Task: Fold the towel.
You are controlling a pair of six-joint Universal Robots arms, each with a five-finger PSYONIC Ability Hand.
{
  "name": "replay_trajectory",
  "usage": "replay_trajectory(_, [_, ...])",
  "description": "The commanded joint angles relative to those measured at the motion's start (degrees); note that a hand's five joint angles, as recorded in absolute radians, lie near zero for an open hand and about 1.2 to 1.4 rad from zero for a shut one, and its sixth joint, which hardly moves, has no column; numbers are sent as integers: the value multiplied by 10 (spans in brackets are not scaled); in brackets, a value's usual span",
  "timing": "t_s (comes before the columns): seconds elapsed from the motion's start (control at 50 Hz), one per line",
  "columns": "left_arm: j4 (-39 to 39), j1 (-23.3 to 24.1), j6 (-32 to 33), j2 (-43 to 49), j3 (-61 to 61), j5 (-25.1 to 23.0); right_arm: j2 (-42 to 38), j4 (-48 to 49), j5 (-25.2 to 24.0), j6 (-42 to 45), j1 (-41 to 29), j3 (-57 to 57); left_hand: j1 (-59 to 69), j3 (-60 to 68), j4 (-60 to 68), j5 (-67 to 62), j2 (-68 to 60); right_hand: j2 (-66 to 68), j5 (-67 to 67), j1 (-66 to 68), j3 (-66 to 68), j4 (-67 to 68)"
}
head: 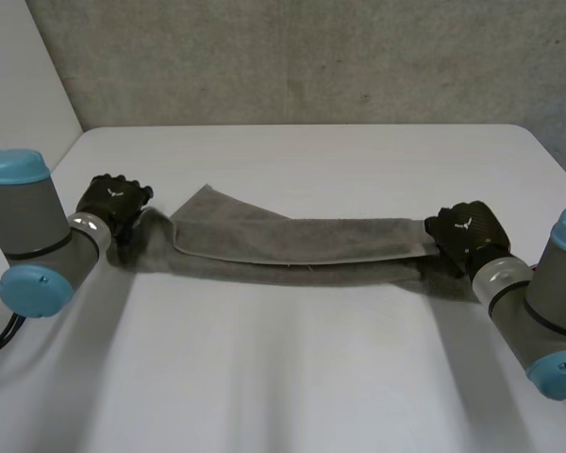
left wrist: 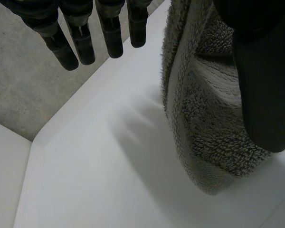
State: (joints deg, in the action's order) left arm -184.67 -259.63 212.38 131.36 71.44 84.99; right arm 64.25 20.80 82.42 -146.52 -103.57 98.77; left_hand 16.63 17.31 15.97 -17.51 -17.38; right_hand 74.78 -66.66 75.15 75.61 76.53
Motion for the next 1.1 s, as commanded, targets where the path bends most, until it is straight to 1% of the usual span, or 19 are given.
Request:
replay_trajectory(0.02, [2,4,-3,-15,3,-2,39,-2,0,-3,7,-2,17,10,23,92,-9,52,-33,48,44,35])
replay_trajectory(0.32, [-1,20,0,-29,1,1,64,-21,-1,-5,24,-1,18,11,25,91,-11,52,-33,48,44,35])
replay_trajectory(0.48, [-2,39,3,-24,5,2,64,-23,-1,-5,22,-2,72,65,79,37,-65,52,-33,48,44,35])
replay_trajectory(0.52, [-2,45,16,-20,5,3,64,-23,-1,-4,22,-2,176,169,182,-67,-168,52,-33,48,44,35])
replay_trajectory(0.54, [-2,45,16,-20,5,3,64,-23,-1,-4,22,-2,176,170,183,-68,-169,52,-33,48,44,35])
replay_trajectory(0.58, [0,46,43,-9,4,3,65,-23,-1,-4,24,-2,305,298,312,-196,-298,52,-33,48,44,35])
replay_trajectory(0.6, [0,46,43,-9,4,3,65,-23,-1,-4,24,-2,306,299,312,-197,-298,52,-33,48,44,35])
replay_trajectory(0.62, [1,47,58,-6,3,4,65,-23,-1,-4,24,-2,433,426,439,-324,-425,52,-33,48,44,35])
replay_trajectory(0.64, [1,47,59,-6,3,4,65,-23,-1,-4,24,-2,434,427,440,-325,-426,52,-33,48,44,35])
replay_trajectory(0.68, [1,48,80,-9,5,4,67,-34,-2,-4,25,-8,633,626,639,-524,-625,52,-33,48,44,35])
replay_trajectory(0.76, [1,54,79,-28,7,4,69,-59,-1,-5,26,-25,634,627,640,-525,-626,52,-33,48,44,35])
replay_trajectory(0.8, [1,54,71,-72,14,8,83,-101,-1,-5,27,-50,634,627,640,-525,-626,52,-33,48,44,35])
replay_trajectory(0.92, [3,54,35,-135,17,16,129,-186,0,-5,24,-104,634,627,640,-525,-626,52,-33,48,44,35])
replay_trajectory(0.96, [11,58,2,-185,9,16,155,-268,0,-6,22,-167,634,627,640,-525,-626,52,-33,48,44,35])
replay_trajectory(0.98, [12,58,1,-185,9,16,155,-269,0,-6,22,-168,634,627,640,-525,-626,52,-33,48,44,35])
replay_trajectory(1.02, [42,53,-29,-223,-5,14,160,-372,-2,-11,24,-249,634,627,640,-525,-626,52,-33,48,44,35])
replay_trajectory(1.04, [42,53,-29,-223,-5,14,160,-372,-2,-11,24,-249,634,627,640,-525,-626,52,-33,48,44,35])
replay_trajectory(1.08, [104,54,-43,-225,-28,13,149,-476,-10,-9,24,-324,634,627,640,-525,-626,52,-33,48,44,35])
replay_trajectory(1.1, [104,54,-43,-225,-28,13,149,-476,-10,-9,24,-324,634,627,640,-525,-626,52,-33,48,44,35])
